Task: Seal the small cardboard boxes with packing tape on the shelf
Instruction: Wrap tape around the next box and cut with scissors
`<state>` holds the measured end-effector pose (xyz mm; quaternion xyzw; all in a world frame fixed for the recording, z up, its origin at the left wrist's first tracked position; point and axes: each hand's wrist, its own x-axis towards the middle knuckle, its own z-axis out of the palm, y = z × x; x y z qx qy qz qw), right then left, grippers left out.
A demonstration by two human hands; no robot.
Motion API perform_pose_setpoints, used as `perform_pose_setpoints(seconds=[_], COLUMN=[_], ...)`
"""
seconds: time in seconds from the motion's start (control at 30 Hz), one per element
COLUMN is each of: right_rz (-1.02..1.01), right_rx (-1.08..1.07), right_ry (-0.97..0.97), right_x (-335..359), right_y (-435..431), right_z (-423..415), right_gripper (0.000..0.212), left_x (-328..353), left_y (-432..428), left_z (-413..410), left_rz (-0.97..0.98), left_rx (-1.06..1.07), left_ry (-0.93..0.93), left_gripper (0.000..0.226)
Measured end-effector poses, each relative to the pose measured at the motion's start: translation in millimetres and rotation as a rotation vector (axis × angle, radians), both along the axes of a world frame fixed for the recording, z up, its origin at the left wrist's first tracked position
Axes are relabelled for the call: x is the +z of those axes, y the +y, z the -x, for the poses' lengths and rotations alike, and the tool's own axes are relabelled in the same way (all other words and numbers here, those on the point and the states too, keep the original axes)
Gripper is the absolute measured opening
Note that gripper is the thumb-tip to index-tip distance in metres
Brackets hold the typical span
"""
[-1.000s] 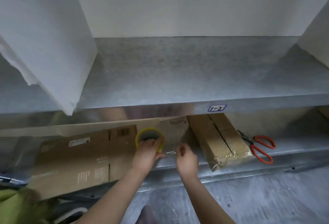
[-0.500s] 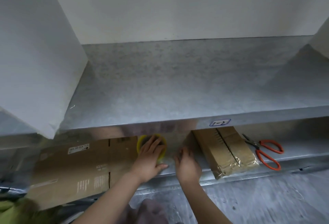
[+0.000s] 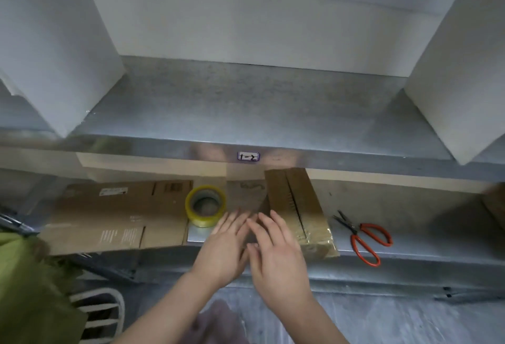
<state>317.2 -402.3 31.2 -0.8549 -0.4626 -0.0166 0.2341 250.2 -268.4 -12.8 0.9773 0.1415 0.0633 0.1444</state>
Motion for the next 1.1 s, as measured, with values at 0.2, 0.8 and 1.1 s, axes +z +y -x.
perform_pose_setpoints(seconds=[0.2,0.8,1.1], right_rz=[0.038,-0.046,-0.202], right_rx=[-0.021,0.025,-0.064], right_ry=[0.015,0.602,0.509], right_x=[-13.7,-43.2,-59.5], right_y=[-85.8,-121.1,-118.9], right_z=[-69.9,-150.8,-127.5], right_gripper=[0.039,0.041,0.058], left_x=[9.5,-27.3,-27.9], left_y=[-84.9,-129.9,-129.0], left_z=[-11.8,-52.4,-68.7], left_rz=[0.147,0.589,0.429], left_rx=[0.246,0.606,0.629], left_ry=[-0.128,-0.132,-0.218], left_gripper=[0.054,0.059,0.026])
